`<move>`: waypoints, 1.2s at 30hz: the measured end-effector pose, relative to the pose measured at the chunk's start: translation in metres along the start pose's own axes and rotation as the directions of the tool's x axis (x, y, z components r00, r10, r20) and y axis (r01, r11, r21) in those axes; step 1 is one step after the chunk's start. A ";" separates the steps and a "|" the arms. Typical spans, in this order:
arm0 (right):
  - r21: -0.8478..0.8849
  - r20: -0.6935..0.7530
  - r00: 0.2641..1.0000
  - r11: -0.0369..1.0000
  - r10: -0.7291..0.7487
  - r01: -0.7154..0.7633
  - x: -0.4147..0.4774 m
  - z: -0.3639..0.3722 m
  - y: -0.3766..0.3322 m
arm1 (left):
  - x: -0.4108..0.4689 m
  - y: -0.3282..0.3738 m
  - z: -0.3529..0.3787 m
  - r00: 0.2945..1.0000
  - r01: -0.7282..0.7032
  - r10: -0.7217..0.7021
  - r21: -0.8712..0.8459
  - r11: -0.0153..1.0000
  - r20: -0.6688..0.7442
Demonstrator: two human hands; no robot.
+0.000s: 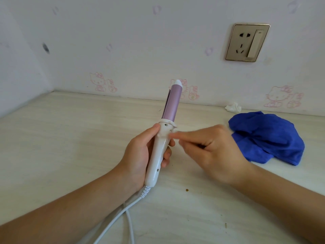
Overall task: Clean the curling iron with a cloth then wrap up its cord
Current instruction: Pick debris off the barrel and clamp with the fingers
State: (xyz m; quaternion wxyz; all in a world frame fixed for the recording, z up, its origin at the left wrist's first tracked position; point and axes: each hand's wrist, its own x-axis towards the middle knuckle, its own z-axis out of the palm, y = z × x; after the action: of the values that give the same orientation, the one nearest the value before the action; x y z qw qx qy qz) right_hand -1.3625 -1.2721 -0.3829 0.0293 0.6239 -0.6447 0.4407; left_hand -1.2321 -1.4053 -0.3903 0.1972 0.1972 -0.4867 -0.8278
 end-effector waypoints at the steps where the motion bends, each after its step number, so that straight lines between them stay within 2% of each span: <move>1: -0.005 0.044 0.999 1.000 -0.030 0.030 -0.003 0.003 -0.004 | 0.000 0.000 0.000 1.000 0.000 0.000 -0.010 1.000 -0.009; 3: -0.005 0.068 0.996 0.998 -0.059 0.060 -0.004 0.005 -0.009 | 0.001 0.000 0.000 1.000 0.003 -0.004 -0.020 1.000 -0.019; 6: -0.001 0.010 0.999 0.999 -0.039 0.039 0.002 0.001 -0.005 | 0.001 0.000 0.000 1.000 0.005 -0.005 -0.011 1.000 -0.009; 10: 0.002 0.150 0.988 0.999 -0.046 0.046 -0.007 0.007 -0.015 | 0.001 0.000 -0.001 1.000 -0.002 0.002 -0.001 1.000 -0.027; 14: -0.015 0.073 0.997 1.000 -0.004 0.005 -0.001 0.002 -0.009 | 0.001 0.001 0.000 1.000 -0.011 0.011 -0.018 1.000 -0.024; 18: 0.018 0.251 0.967 0.999 -0.050 0.047 -0.011 0.009 -0.020 | 0.002 0.002 -0.002 0.999 0.002 -0.003 -0.034 0.999 -0.033; 21: 0.007 0.156 0.988 1.000 0.004 -0.005 -0.005 0.006 -0.013 | 0.002 0.002 -0.003 0.999 -0.017 0.016 -0.031 0.999 -0.035; 22: 0.009 0.153 0.988 1.000 0.015 -0.017 -0.005 0.005 -0.012 | 0.002 0.002 -0.003 0.999 -0.020 0.018 -0.034 0.999 -0.037; 26: 0.028 0.297 0.954 0.999 -0.049 0.042 -0.010 0.010 -0.024 | 0.002 0.003 -0.003 0.999 0.020 -0.022 -0.045 0.999 -0.037; 29: 0.028 0.210 0.978 0.999 0.019 -0.026 -0.005 0.005 -0.017 | 0.002 0.003 -0.002 0.999 0.008 -0.008 0.009 1.000 -0.041; 33: 0.066 0.336 0.940 0.997 -0.049 0.028 -0.011 0.009 -0.025 | 0.002 0.003 -0.002 0.997 0.024 -0.022 0.032 0.999 -0.070; 36: 0.043 0.240 0.971 0.999 -0.002 -0.009 -0.006 0.006 -0.020 | 0.002 0.004 0.000 0.996 0.012 -0.009 0.031 0.999 -0.092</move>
State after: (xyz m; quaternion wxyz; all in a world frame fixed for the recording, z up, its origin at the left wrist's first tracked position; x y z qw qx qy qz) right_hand -1.3413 -1.2681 -0.3796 -0.0630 0.6719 -0.6348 0.3761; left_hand -1.2333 -1.4082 -0.3876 0.2116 0.2406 -0.4893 -0.8111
